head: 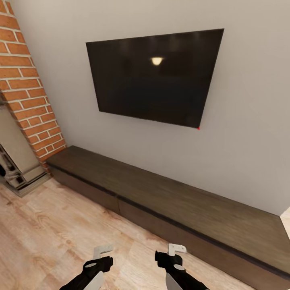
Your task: Place each of the two pumpkins and all three candles from the living room inside a cabinet in the living room (use any cabinet), then make sure every cabinet is closed, and position the cauldron so it is next to a table in the living room.
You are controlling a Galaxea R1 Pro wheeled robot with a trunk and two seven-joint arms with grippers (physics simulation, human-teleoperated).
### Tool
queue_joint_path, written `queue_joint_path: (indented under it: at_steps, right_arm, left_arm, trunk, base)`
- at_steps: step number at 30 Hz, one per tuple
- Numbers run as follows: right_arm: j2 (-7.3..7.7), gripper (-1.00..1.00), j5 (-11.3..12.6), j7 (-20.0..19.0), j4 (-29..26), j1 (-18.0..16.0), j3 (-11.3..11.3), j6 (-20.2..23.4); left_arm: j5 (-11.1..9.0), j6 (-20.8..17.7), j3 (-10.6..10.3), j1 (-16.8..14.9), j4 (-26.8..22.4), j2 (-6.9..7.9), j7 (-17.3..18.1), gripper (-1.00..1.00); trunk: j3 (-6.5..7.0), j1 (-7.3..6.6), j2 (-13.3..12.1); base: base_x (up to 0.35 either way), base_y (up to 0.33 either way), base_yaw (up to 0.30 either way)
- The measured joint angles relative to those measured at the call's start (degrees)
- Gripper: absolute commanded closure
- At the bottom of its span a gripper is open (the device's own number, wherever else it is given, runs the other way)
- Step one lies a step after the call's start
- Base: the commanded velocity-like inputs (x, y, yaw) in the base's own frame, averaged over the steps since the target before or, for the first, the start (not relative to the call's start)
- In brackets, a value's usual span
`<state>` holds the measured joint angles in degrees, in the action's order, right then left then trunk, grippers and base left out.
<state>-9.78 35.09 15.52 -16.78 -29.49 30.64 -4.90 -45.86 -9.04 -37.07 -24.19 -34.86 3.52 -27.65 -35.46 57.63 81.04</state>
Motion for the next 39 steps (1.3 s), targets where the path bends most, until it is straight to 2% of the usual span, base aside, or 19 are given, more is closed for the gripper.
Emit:
queue_joint_path:
  at_steps: [8, 17, 39]
  right_arm:
    - [0.00, -1.00, -0.1, -0.1, 0.1, 0.0, 0.0, 0.0]
    - [0.00, -1.00, -0.2, -0.1, 0.1, 0.0, 0.0, 0.0]
    - [0.00, -1.00, -0.4, -0.1, 0.1, 0.0, 0.1, 0.0]
  left_arm:
    - [-0.1, 0.0, 0.0, 0.0, 0.0, 0.00, 0.0, -1.00]
    - [0.2, 0.6, 0.0, 0.0, 2.8, -0.08, 0.1, -1.00]
    - [0.1, 0.8, 0.0, 0.0, 2.9, -0.09, 0.1, -1.00]
  trunk:
    - [0.00, 0.00, 0.0]
    - [0.00, 0.00, 0.0]
    - [0.00, 0.00, 0.0]
  base:
    - [0.000, 0.000, 0.291]
    - [0.000, 0.000, 0.291]
    - [0.000, 0.000, 0.291]
